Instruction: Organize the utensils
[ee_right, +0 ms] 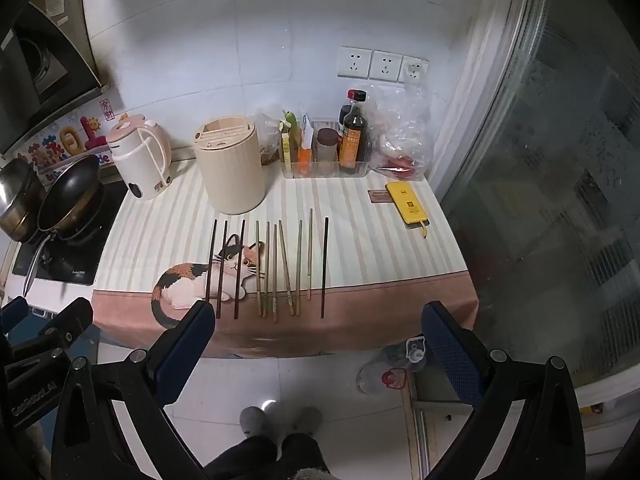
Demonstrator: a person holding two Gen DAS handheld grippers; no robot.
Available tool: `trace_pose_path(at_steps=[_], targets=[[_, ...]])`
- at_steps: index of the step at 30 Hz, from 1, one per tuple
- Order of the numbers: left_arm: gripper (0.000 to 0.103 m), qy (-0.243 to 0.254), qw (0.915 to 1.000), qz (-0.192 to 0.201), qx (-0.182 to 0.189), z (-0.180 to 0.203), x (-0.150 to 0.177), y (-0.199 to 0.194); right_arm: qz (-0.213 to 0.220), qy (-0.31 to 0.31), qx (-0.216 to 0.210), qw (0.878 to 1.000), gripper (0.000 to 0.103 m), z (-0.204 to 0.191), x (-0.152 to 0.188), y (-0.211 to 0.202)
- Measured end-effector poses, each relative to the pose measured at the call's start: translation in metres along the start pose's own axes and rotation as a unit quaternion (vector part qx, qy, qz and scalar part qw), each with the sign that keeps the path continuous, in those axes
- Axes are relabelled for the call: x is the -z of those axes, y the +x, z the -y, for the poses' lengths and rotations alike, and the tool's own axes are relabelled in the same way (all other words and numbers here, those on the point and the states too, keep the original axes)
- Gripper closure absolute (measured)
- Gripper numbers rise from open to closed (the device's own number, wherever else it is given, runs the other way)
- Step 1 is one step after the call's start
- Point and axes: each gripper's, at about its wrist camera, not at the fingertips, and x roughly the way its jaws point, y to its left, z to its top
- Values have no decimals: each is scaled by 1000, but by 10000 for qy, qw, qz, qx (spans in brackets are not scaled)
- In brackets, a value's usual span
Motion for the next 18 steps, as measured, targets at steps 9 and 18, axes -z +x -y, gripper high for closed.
trace_pose_path(at_steps=[9, 18], targets=[[0, 78, 9999, 110, -34, 4, 6, -1, 37, 8, 4, 10000, 0, 2, 0, -3], [0, 93, 9999, 132, -31, 3, 1, -3, 52, 17, -6, 10000, 0, -1, 1, -7]])
